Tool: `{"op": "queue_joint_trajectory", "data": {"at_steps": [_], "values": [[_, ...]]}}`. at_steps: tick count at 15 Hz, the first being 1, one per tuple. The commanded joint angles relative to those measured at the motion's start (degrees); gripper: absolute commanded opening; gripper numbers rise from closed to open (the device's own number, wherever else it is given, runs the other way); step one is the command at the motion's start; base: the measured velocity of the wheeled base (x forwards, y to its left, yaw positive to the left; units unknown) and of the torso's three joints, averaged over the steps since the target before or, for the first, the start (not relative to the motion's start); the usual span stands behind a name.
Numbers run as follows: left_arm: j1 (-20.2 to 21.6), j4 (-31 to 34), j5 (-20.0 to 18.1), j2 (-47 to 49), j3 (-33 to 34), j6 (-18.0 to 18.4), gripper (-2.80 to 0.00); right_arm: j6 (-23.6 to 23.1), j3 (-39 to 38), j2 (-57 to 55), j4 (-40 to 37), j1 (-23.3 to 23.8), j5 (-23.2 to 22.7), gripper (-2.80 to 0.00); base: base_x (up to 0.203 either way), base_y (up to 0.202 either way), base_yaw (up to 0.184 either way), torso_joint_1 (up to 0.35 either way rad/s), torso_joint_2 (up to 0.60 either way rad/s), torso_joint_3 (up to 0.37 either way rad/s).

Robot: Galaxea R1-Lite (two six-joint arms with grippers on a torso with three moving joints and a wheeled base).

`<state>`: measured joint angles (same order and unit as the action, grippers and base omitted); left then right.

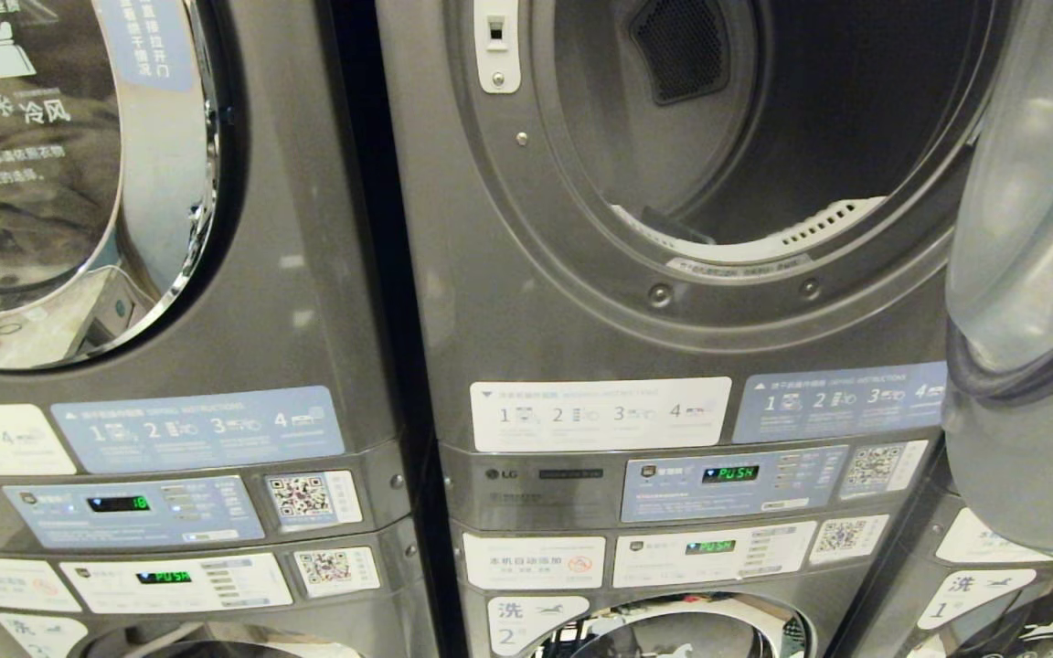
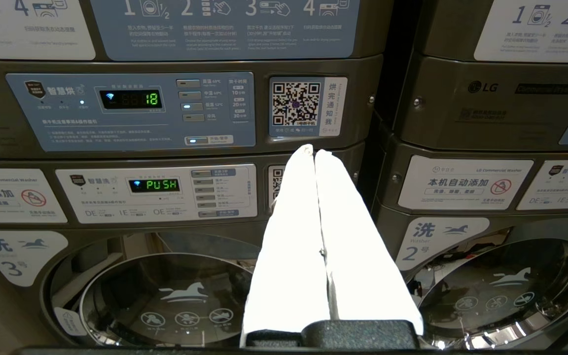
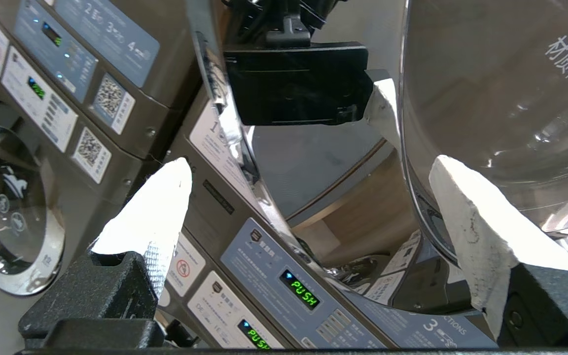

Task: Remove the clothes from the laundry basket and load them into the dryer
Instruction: Open the dryer

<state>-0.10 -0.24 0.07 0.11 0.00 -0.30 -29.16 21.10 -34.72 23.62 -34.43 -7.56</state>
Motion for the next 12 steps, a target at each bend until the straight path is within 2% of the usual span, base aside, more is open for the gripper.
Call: {"op": "queue_joint_trajectory", "data": {"at_steps": [1,4,10,12], "values": [[0.01,-0.02,0.01,-0.02,0.00,0.03,-2.80,-0.27,0.21,-2.41,1.45,0.05,1.00,0.00,0.000,0.000,0.000,0.000,0.00,0.000],[0.01,-0.02,0.01,-0.02,0.00,-0.03,-2.80,-0.28,0.17,-3.09,2.29,0.06,3.43,0.00,0.000,0.000,0.000,0.000,0.00,0.000],[0.01,-0.02,0.01,-0.02,0.00,-0.05,-2.80,-0.16,0.14,-6.50,3.23,0.03,3.17,0.00,0.000,0.000,0.000,0.000,0.00,0.000],[0.01,-0.02,0.01,-0.02,0.00,0.03,-2.80,-0.24,-0.10,-7.52,6.08,0.06,3.24,0.00,0.000,0.000,0.000,0.000,0.00,0.000]]}}
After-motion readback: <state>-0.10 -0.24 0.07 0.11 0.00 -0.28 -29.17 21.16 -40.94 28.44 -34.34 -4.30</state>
